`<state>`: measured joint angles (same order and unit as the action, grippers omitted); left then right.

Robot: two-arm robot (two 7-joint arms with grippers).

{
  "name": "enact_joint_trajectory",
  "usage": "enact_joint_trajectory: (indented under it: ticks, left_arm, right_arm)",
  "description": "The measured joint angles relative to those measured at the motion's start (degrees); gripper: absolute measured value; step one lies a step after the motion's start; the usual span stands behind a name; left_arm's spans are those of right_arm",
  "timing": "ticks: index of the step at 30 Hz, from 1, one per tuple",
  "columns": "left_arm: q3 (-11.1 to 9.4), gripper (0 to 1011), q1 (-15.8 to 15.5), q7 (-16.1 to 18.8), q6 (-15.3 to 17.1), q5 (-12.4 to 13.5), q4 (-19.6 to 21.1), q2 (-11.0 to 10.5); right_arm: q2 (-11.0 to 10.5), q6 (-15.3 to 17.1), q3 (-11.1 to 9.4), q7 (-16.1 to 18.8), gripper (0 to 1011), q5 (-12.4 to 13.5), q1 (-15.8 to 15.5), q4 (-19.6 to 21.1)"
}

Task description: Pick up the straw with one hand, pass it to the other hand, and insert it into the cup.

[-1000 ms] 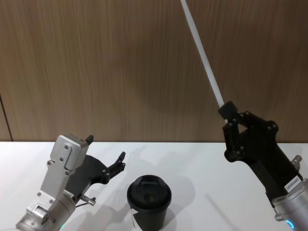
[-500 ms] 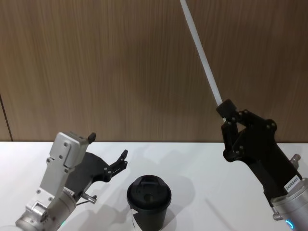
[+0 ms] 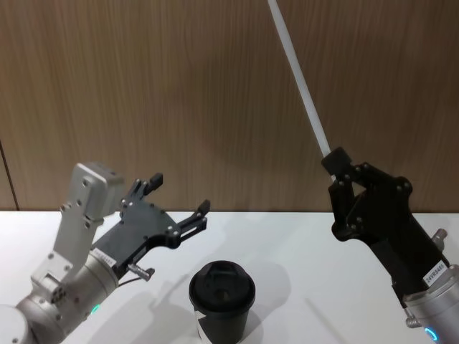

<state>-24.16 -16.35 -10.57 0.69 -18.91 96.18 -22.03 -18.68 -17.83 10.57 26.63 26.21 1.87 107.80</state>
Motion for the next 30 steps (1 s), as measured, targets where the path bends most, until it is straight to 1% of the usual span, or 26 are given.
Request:
enact_joint_trajectory:
  ticks: [3, 7, 9, 10, 12, 13, 15, 18, 21, 23, 25, 26, 28, 30]
  left_arm:
    - [0.35, 1003, -0.60, -1.69, 0.24, -1.54, 0.45, 0.07]
    - [1.02, 1003, -1.80, -5.01, 0.98, -4.71, 1.19, 0.24]
    - [1.22, 1003, -2.21, -6.01, 1.26, -5.80, 1.38, 0.29]
    - [1.42, 1003, -2.61, -7.17, 1.62, -7.03, 1.56, 0.35]
    - [1.63, 1003, -3.06, -8.21, 1.97, -8.23, 1.73, 0.40]
    - [1.82, 1003, -3.48, -9.18, 2.34, -9.33, 1.87, 0.46]
    - [2.02, 1003, -3.93, -10.33, 2.81, -10.74, 1.99, 0.55]
    - [2.45, 1003, -4.86, -12.88, 4.13, -14.06, 2.18, 0.74]
    - [2.75, 1003, -5.47, -14.25, 5.00, -16.08, 2.24, 0.89]
    - [3.04, 1003, -6.01, -15.67, 6.11, -18.33, 2.27, 1.09]
    - [3.22, 1003, -6.42, -16.51, 6.83, -19.77, 2.27, 1.25]
    - [3.45, 1003, -6.79, -17.39, 7.63, -21.37, 2.27, 1.42]
    - [3.65, 1003, -7.21, -18.20, 8.45, -22.86, 2.24, 1.65]
    - [3.86, 1003, -7.78, -19.26, 9.61, -25.04, 2.08, 2.00]
  right_arm:
    - [0.00, -0.01, 0.01, 0.02, 6, 0.03, 0.01, 0.01]
    - [0.00, -0.03, 0.03, 0.05, 6, 0.07, 0.02, 0.02]
    - [0.00, -0.04, 0.03, 0.06, 6, 0.09, 0.02, 0.02]
    - [0.00, -0.05, 0.03, 0.07, 6, 0.09, 0.02, 0.02]
    - [0.00, -0.05, 0.03, 0.08, 6, 0.10, 0.02, 0.02]
    - [0.00, -0.05, 0.03, 0.08, 6, 0.11, 0.02, 0.02]
    - [0.01, -0.07, 0.03, 0.10, 6, 0.12, 0.02, 0.02]
    - [0.01, -0.08, 0.03, 0.12, 6, 0.13, 0.02, 0.02]
    - [0.01, -0.08, 0.04, 0.13, 6, 0.15, 0.02, 0.02]
    - [0.01, -0.08, 0.03, 0.14, 5, 0.16, 0.02, 0.02]
    - [0.01, -0.08, 0.03, 0.14, 6, 0.17, 0.02, 0.02]
    - [0.01, -0.08, 0.03, 0.14, 6, 0.17, 0.02, 0.02]
    - [0.01, -0.08, 0.03, 0.14, 6, 0.17, 0.02, 0.02]
    - [0.01, -0.08, 0.03, 0.14, 6, 0.17, 0.02, 0.02]
